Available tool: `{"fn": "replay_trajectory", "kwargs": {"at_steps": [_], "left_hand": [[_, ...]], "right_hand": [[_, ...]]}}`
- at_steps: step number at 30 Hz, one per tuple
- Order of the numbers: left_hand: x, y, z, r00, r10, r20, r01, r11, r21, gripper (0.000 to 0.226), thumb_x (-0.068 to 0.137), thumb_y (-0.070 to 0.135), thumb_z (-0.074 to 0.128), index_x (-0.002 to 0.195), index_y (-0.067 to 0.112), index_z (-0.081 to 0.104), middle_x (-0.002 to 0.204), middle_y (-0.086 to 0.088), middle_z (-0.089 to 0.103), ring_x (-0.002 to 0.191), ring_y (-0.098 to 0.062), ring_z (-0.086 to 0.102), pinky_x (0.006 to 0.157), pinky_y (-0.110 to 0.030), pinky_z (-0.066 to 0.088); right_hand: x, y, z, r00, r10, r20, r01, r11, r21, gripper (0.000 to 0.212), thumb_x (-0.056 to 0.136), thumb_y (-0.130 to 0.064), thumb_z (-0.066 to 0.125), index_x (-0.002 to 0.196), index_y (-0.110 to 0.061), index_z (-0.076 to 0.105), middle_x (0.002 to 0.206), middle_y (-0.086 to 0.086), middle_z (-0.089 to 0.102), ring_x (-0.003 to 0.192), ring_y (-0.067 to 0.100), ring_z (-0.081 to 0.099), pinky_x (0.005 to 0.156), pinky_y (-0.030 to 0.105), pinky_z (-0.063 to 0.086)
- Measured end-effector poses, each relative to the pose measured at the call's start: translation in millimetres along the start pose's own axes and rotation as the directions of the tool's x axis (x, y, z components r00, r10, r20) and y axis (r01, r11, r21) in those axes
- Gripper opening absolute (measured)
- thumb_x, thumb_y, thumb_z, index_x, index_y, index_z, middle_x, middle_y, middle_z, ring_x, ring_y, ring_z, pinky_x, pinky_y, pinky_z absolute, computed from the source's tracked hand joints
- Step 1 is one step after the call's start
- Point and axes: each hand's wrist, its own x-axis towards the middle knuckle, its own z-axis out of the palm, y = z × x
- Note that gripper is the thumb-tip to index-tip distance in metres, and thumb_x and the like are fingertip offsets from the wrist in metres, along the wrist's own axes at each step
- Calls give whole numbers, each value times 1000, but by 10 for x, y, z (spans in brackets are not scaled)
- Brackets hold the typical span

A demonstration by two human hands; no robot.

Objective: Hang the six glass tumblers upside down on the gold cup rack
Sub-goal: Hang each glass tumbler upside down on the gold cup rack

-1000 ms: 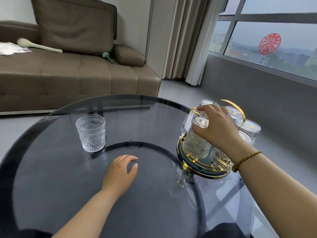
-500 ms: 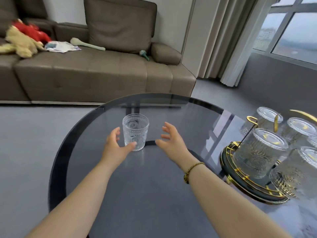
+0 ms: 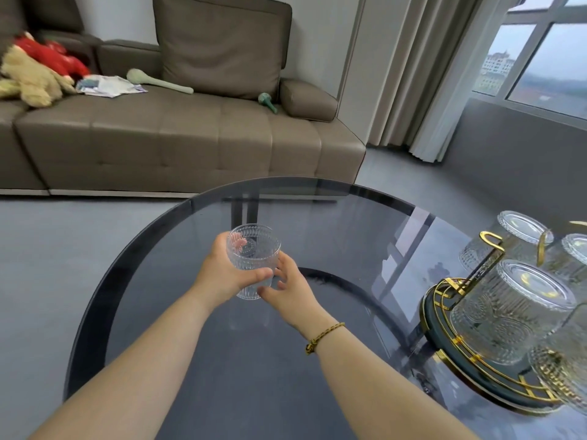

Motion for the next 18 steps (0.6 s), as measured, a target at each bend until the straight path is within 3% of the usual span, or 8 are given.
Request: {"fn": "replay_trajectory", "kwargs": {"at_steps": [3, 5, 7, 9, 12, 16, 18], "left_hand": [[-24, 96, -2, 999, 19, -43, -20, 999, -28, 72, 59, 11, 81, 118, 15, 40, 111, 4, 49, 101, -15, 48, 82, -28, 35], [-31, 195, -7, 997, 32, -73, -39, 994, -103, 67, 61, 12, 79, 116, 16, 41, 111, 4, 51, 100, -14, 50, 78, -26, 37], [-55, 315, 3, 995, 44, -85, -57, 984, -167, 61, 63, 15, 78, 111, 20, 42, 111, 6, 52, 92, -8, 54, 71, -15, 40], [-109, 457, 40, 997, 59, -56, -70, 973, -218, 59, 62, 20, 78, 109, 22, 43, 112, 5, 55, 87, 1, 54, 60, -6, 43], [-229, 723, 190, 995, 80, 64, -56, 945, -321, 82, 47, 35, 84, 117, 14, 45, 116, -3, 60, 99, -15, 60, 75, -18, 46], [-401, 1049, 455, 970, 177, 166, -101, 916, -388, 53, 46, 50, 71, 92, 26, 63, 87, 7, 73, 87, -10, 67, 78, -26, 48], [-472, 1163, 594, 960, 184, 210, -71, 889, -453, 56, 50, 50, 69, 98, 22, 62, 93, 5, 71, 92, -15, 65, 85, -31, 48]], "right_hand": [[-58, -44, -69, 1000, -19, 10, 19, 1000, -22, 58, 80, -15, 57, 129, -28, 29, 118, -16, 45, 110, 2, 40, 77, -3, 32], [-111, -114, -138, 1000, 27, -12, -26, 997, 68, 58, 84, -29, 52, 134, -27, 23, 136, -10, 35, 125, 11, 33, 98, 18, 31], [-165, -218, -223, 994, 93, -51, -78, 969, 234, 57, 85, -39, 45, 135, -28, 20, 145, -1, 30, 128, 16, 34, 106, 35, 31], [-227, -324, -319, 991, 114, -71, -82, 932, 353, 53, 86, -44, 40, 134, -29, 22, 144, 1, 33, 126, 18, 38, 104, 41, 37], [-385, -458, -497, 995, 101, 23, -99, 875, 474, 50, 84, -53, 36, 129, -31, 33, 137, -1, 44, 118, 16, 49, 83, 38, 53], [-653, -581, -784, 997, 41, 65, -74, 754, 653, 45, 78, -53, 43, 116, -30, 52, 120, 0, 61, 104, 15, 61, 72, 36, 56], [-792, -611, -948, 999, 2, 44, -33, 699, 714, 40, 74, -47, 48, 107, -29, 59, 108, -1, 68, 96, 15, 65, 69, 32, 56]]}}
